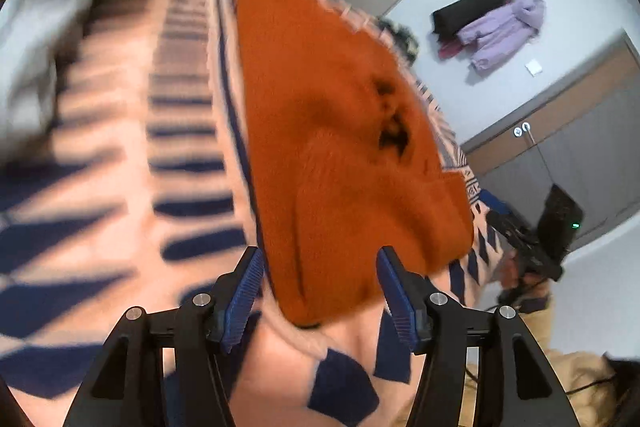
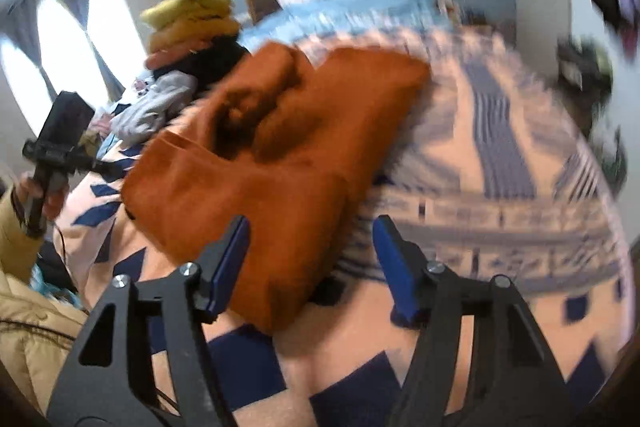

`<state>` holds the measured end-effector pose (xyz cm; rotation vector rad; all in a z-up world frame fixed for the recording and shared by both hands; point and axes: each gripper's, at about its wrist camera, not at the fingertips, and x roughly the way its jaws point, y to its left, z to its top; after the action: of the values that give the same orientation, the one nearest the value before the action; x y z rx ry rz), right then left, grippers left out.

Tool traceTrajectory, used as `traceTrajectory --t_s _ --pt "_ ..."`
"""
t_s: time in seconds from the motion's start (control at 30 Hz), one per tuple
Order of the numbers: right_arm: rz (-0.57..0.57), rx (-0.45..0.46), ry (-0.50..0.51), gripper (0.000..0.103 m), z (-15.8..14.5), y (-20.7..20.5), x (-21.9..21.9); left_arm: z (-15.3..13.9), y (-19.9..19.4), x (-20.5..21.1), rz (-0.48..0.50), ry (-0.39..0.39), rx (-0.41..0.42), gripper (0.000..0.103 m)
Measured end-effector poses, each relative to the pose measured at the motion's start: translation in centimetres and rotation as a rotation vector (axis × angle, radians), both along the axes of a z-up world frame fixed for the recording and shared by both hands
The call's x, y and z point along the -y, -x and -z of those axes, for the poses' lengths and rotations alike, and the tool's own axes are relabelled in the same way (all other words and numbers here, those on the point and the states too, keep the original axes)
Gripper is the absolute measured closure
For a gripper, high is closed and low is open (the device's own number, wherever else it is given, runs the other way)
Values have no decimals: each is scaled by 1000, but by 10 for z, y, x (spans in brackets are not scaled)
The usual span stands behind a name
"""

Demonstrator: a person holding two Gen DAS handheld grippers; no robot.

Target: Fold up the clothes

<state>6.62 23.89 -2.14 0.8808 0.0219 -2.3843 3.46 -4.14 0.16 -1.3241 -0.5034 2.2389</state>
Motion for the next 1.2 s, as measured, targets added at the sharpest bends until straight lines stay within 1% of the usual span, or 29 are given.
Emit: traceTrajectory --t_s 0.03,0.07,0.1,0.13,0.17,0.2,0.27,0.3,0.43,0.47,0.53,0.57,0.6,0.67,0.7,0.77,0.83,0.93,0.97,1.07,1.13,1.17,1.2 --pt "-19 -31 -21 28 -3 -5 5 -9 -2 -3 0 20 -52 41" --pt "-56 -78 -64 25 -6 -13 17 -21 -6 -10 18 50 -130 39" --pt "-96 -110 -106 25 -6 -19 27 -27 -8 -14 46 69 -172 32" --pt "-152 -142 -164 25 -3 -26 42 -31 -10 -23 84 91 -219 27" --pt "-189 -159 -207 25 2 -30 52 -34 -10 -32 115 112 -248 27" --pt "-233 -176 -268 25 9 -34 65 -34 -10 -40 144 128 -265 27" --pt "-279 -202 -366 25 22 -39 81 -29 -10 -56 219 165 -287 27" --pt "-311 -213 -419 25 31 -41 89 -24 -8 -68 260 201 -294 27" --pt "-355 -280 -578 25 54 -43 105 -6 -2 -92 356 295 -289 27" --pt "-356 -293 -588 25 57 -42 105 -3 -4 -94 373 304 -288 27" --pt "-350 -280 -574 25 56 -34 102 6 -1 -98 405 325 -279 27" --pt "-339 -273 -573 29 56 -29 100 10 -2 -97 415 331 -273 27" --pt "-334 -259 -561 40 56 -24 99 12 -3 -97 421 334 -271 27" --pt "-323 -214 -532 54 56 -14 96 13 -7 -98 428 346 -271 26" --pt "-310 -193 -507 57 54 -9 93 13 -8 -99 436 347 -273 25" --pt "-292 -144 -429 59 48 -2 87 12 -12 -101 453 361 -289 22" --pt "-268 -90 -337 60 40 7 79 13 -16 -103 465 388 -298 21" --pt "-253 -70 -271 60 32 11 75 17 -21 -106 478 451 -315 21" --pt "-251 -76 -270 60 30 10 77 20 -22 -107 483 478 -323 21" --pt "-252 -107 -310 59 31 5 83 24 -21 -106 474 530 -333 21" --pt "-261 -123 -348 57 36 1 87 24 -19 -103 466 520 -329 21" --pt "-265 -144 -376 54 40 -3 87 24 -18 -101 463 514 -324 21" --pt "-266 -157 -402 46 44 -5 89 24 -15 -100 460 516 -322 21"
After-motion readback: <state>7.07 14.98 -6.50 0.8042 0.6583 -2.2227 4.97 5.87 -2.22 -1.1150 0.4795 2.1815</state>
